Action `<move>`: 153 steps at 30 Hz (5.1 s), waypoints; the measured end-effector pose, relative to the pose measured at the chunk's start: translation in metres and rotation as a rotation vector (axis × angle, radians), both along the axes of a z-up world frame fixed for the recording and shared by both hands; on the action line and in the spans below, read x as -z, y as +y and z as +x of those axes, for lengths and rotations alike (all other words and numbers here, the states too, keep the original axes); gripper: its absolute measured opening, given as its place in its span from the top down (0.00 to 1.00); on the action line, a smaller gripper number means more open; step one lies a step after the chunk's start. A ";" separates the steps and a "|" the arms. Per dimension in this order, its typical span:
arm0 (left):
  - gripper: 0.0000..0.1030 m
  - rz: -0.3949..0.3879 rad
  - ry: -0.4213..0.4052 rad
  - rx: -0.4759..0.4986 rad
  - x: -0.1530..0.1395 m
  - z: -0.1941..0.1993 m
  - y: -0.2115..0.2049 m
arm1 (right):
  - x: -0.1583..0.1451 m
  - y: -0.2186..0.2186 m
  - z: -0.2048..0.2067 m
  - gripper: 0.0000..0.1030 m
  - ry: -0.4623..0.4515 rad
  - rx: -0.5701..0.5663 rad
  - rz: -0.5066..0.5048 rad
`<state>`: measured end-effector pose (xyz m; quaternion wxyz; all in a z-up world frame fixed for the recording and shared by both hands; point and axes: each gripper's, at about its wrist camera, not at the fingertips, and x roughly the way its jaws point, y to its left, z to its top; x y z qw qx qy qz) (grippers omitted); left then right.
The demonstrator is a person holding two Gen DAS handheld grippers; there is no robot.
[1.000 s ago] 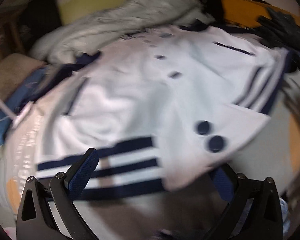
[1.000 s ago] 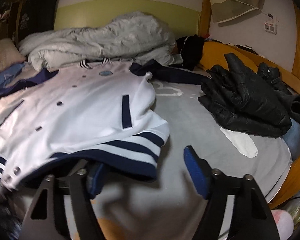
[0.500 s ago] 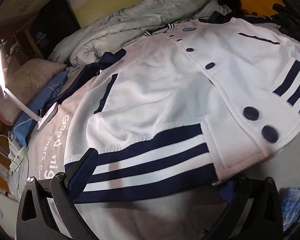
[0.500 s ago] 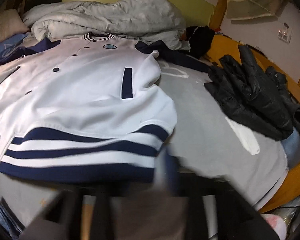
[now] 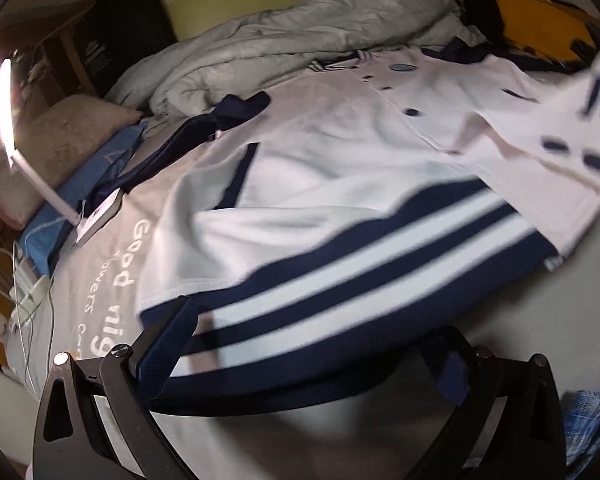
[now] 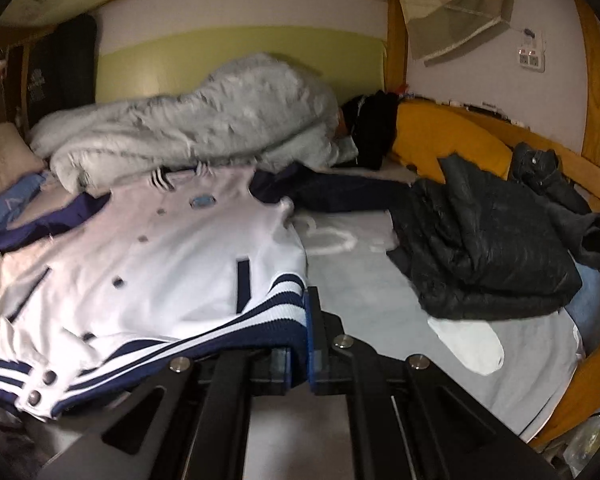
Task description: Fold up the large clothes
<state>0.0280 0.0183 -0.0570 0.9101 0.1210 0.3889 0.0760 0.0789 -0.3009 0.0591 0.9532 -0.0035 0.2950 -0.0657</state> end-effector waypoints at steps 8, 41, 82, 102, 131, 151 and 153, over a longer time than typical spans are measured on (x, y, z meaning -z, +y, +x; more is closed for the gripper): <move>0.00 -0.279 0.078 0.034 -0.005 -0.010 0.037 | 0.013 -0.022 0.002 0.96 0.038 0.007 0.061; 0.57 -0.268 -0.061 -0.310 -0.077 0.124 0.153 | 0.016 -0.027 0.097 0.96 0.147 -0.040 -0.024; 0.92 -0.331 -0.099 -0.039 -0.038 0.153 0.119 | 0.044 -0.016 0.119 0.93 0.010 -0.182 -0.002; 0.16 -0.457 -0.059 -0.195 -0.037 0.131 0.159 | 0.046 -0.043 0.122 0.31 0.083 -0.061 0.035; 0.61 -0.245 -0.052 -0.173 -0.045 0.106 0.120 | 0.049 -0.041 0.104 0.51 0.084 0.058 -0.082; 0.00 -0.178 -0.197 0.094 -0.073 0.074 0.051 | 0.022 0.015 0.041 0.00 -0.033 -0.217 0.010; 0.00 -0.215 -0.173 0.103 -0.069 0.068 0.045 | 0.026 0.018 0.036 0.00 -0.020 -0.212 0.020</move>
